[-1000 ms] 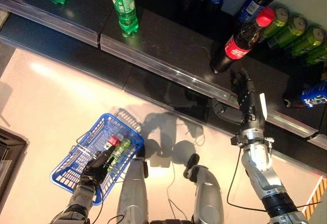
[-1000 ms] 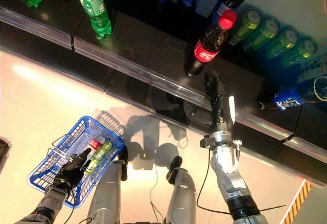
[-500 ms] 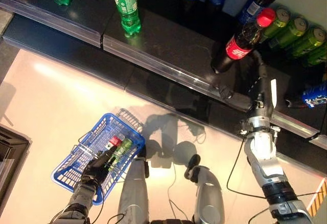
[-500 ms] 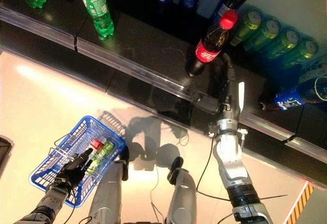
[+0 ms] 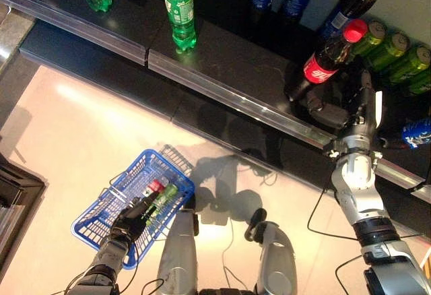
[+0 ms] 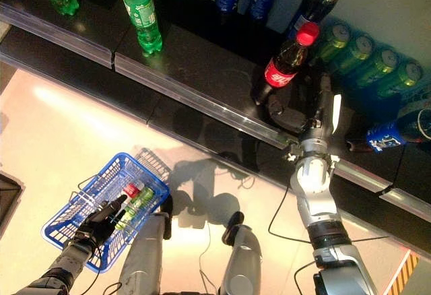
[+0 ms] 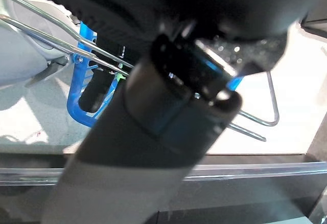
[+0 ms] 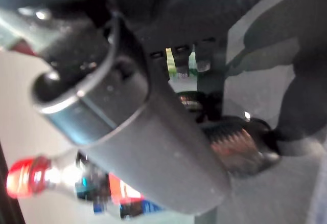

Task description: Pick up the drink and place into the basket.

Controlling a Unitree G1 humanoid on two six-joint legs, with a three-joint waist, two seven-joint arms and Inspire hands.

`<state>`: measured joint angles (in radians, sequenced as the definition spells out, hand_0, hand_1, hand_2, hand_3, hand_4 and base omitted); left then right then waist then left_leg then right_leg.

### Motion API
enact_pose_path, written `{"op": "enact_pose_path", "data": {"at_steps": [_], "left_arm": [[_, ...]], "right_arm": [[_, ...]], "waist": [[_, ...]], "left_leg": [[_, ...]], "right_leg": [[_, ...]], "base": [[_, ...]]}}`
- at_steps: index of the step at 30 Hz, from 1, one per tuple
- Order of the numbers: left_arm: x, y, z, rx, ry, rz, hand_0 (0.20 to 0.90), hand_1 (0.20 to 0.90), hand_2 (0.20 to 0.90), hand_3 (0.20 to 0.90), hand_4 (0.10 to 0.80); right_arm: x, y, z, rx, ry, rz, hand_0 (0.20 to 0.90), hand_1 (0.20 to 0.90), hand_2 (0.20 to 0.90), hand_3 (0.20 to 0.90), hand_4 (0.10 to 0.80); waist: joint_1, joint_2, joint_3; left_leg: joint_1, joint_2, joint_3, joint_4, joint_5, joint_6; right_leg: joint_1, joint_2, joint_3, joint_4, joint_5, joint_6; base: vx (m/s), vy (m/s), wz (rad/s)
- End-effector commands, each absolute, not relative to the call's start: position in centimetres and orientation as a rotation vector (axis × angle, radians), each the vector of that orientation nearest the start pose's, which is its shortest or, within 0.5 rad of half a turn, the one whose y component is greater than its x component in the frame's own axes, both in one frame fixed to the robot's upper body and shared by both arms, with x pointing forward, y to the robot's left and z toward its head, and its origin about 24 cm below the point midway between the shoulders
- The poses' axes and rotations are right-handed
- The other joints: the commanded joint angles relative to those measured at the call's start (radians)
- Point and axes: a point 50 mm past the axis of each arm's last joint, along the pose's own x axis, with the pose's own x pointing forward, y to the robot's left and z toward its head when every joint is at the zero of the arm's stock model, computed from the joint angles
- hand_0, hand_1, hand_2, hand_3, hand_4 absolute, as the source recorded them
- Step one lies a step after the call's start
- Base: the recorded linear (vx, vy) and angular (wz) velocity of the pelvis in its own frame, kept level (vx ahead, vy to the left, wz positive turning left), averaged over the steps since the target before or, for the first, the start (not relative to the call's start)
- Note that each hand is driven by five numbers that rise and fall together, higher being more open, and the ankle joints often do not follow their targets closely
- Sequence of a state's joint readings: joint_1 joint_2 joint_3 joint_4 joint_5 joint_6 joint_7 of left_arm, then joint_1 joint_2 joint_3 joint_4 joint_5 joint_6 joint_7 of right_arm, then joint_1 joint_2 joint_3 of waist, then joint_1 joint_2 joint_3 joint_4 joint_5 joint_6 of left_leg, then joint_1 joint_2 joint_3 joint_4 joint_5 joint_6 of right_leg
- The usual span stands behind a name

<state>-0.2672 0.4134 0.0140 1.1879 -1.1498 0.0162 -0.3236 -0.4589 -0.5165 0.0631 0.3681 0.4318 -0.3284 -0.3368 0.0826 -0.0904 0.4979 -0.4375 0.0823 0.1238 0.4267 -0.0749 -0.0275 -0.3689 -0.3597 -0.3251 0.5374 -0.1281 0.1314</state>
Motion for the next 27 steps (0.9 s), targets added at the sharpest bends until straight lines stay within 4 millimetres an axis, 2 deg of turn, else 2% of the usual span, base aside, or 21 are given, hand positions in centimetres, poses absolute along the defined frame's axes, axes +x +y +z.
{"op": "enact_pose_path", "data": {"at_steps": [1, 8, 17, 18, 19, 20, 21, 22, 26, 27], "left_arm": [[21.8, 25.0, -9.0, -0.86, 0.522, 0.113, 0.3, 0.3, 0.3, 0.2, 0.1], [21.9, 24.7, -9.1, -0.846, 0.547, 0.087, 0.3, 0.3, 0.3, 0.2, 0.1], [21.9, 24.2, -9.2, -0.831, 0.56, 0.054, 0.3, 0.3, 0.3, 0.2, 0.1], [21.8, 24.2, -9.2, -0.831, 0.562, 0.053, 0.3, 0.3, 0.3, 0.2, 0.1], [21.8, 24.2, -9.2, -0.832, 0.564, 0.051, 0.3, 0.3, 0.3, 0.2, 0.1], [21.8, 24.2, -9.2, -0.831, 0.563, 0.049, 0.3, 0.3, 0.3, 0.2, 0.1], [21.9, 24.1, -9.2, -0.829, 0.567, 0.045, 0.3, 0.3, 0.3, 0.2, 0.1], [21.9, 24.0, -9.2, -0.829, 0.571, 0.041, 0.3, 0.3, 0.3, 0.2, 0.1], [21.9, 23.8, -9.3, -0.825, 0.575, 0.028, 0.3, 0.3, 0.3, 0.2, 0.1], [21.9, 23.7, -9.3, -0.824, 0.575, 0.026, 0.3, 0.3, 0.3, 0.2, 0.1]], "right_arm": [[32.1, -28.2, 21.5, -0.039, -0.664, -0.408, 0.9, 0.9, 0.9, 0.9, 0.8], [33.2, -29.0, 23.2, -0.059, -0.643, -0.407, 0.9, 0.9, 0.9, 0.9, 0.8], [33.9, -27.8, 25.0, -0.099, -0.664, -0.333, 0.9, 0.9, 0.9, 0.9, 0.8], [34.0, -27.6, 25.2, -0.105, -0.667, -0.324, 0.9, 0.9, 0.9, 0.9, 0.8], [34.0, -27.4, 25.3, -0.109, -0.669, -0.316, 0.9, 0.9, 0.9, 0.9, 0.8], [34.0, -27.4, 25.4, -0.111, -0.671, -0.314, 0.9, 0.9, 0.9, 0.9, 0.8], [34.1, -27.1, 25.5, -0.12, -0.672, -0.303, 0.9, 0.9, 0.9, 0.9, 0.8], [34.1, -27.0, 25.7, -0.127, -0.672, -0.294, 0.9, 0.9, 0.9, 0.9, 0.8], [34.2, -26.4, 26.2, -0.143, -0.684, -0.269, 0.9, 0.9, 0.9, 0.9, 0.8], [34.2, -26.4, 26.3, -0.146, -0.686, -0.267, 0.9, 0.9, 0.9, 0.9, 0.8]], "waist": [[0.03, 0.052, -0.081], [0.045, 0.061, -0.081], [0.056, 0.075, -0.079], [0.056, 0.078, -0.082], [0.056, 0.08, -0.082], [0.057, 0.078, -0.078], [0.057, 0.081, -0.079], [0.057, 0.084, -0.083], [0.059, 0.087, -0.081], [0.059, 0.085, -0.077]], "left_leg": [[0.146, -0.032, 0.002, -0.139, -0.031, 0.067], [0.145, -0.038, -0.003, -0.136, -0.031, 0.067], [0.146, -0.045, -0.006, -0.146, -0.024, 0.066], [0.156, -0.046, -0.016, -0.142, -0.048, 0.061], [0.155, -0.046, -0.015, -0.141, -0.048, 0.06], [0.145, -0.046, -0.004, -0.142, -0.025, 0.065], [0.145, -0.048, -0.003, -0.143, -0.023, 0.065], [0.156, -0.049, -0.015, -0.143, -0.046, 0.06], [0.153, -0.05, -0.013, -0.144, -0.046, 0.06], [0.143, -0.05, -0.003, -0.146, -0.022, 0.065]], "right_leg": [[-0.104, 0.004, -0.019, 0.012, 0.229, 0.066], [-0.101, 0.0, -0.024, 0.013, 0.221, 0.061], [-0.096, -0.003, -0.031, 0.01, 0.206, 0.055], [-0.092, 0.001, -0.015, 0.022, 0.183, 0.074], [-0.093, 0.0, -0.015, 0.024, 0.181, 0.073], [-0.097, -0.005, -0.03, 0.014, 0.2, 0.053], [-0.095, -0.005, -0.031, 0.014, 0.197, 0.052], [-0.089, 0.0, -0.017, 0.023, 0.175, 0.071], [-0.091, -0.001, -0.019, 0.023, 0.169, 0.067], [-0.095, -0.005, -0.035, 0.013, 0.188, 0.048]], "base": [[0.008, 0.011, 0.04], [0.007, 0.007, 0.03], [0.01, 0.007, 0.04], [0.079, 0.035, 0.04], [-0.002, 0.022, 0.04], [-0.078, 0.023, 0.06], [0.004, 0.021, 0.06], [0.078, 0.022, 0.07], [-0.011, 0.007, 0.04], [-0.01, 0.003, 0.03]]}}
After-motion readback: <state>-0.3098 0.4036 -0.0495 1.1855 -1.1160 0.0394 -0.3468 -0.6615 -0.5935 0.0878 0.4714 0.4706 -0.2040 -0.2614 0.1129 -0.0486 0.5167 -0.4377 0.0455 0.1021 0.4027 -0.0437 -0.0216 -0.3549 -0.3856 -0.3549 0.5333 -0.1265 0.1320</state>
